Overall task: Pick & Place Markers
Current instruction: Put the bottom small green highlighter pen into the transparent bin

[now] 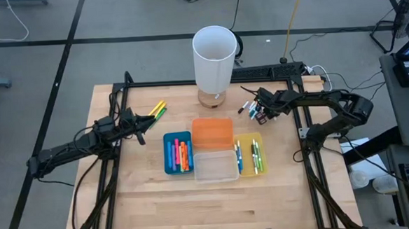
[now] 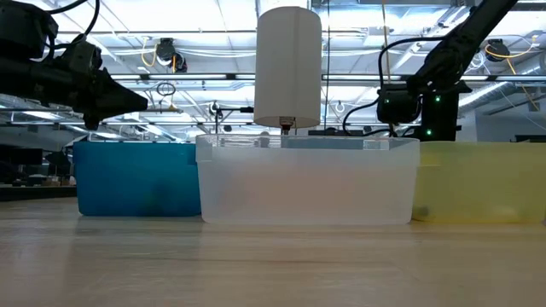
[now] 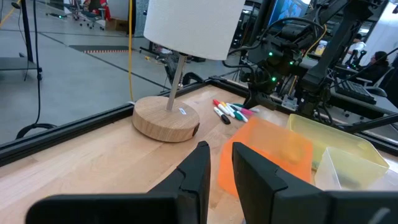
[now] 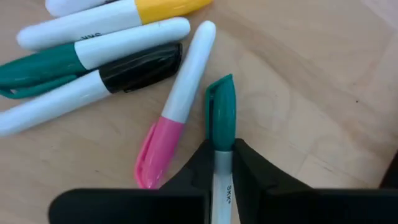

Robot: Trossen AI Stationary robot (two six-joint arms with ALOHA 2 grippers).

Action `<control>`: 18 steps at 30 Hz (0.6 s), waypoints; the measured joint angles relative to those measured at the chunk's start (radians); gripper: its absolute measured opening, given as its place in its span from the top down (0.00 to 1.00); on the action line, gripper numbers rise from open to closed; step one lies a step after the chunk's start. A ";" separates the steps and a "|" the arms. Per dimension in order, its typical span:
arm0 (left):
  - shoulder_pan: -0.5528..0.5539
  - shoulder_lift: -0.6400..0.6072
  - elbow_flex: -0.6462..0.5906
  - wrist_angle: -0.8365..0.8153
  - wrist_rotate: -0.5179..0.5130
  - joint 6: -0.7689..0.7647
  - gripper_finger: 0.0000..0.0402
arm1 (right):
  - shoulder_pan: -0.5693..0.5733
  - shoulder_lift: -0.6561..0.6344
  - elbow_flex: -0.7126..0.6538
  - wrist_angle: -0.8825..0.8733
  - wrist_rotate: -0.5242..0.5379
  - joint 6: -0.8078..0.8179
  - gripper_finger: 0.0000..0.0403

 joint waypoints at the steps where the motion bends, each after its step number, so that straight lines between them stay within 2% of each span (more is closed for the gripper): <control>1: 0.000 0.000 0.000 0.000 0.000 0.000 0.82 | 0.000 0.000 0.000 0.001 0.000 -0.006 0.95; 7: 0.000 0.000 0.000 0.000 0.000 0.000 0.82 | 0.000 -0.027 0.000 0.023 0.009 -0.044 0.95; 14: 0.000 0.000 0.000 0.000 0.000 0.000 0.82 | 0.012 -0.213 -0.005 0.027 0.036 -0.060 0.95; 18: 0.000 0.002 0.000 0.000 0.000 0.000 0.82 | 0.056 -0.313 -0.006 0.076 -0.026 -0.091 0.95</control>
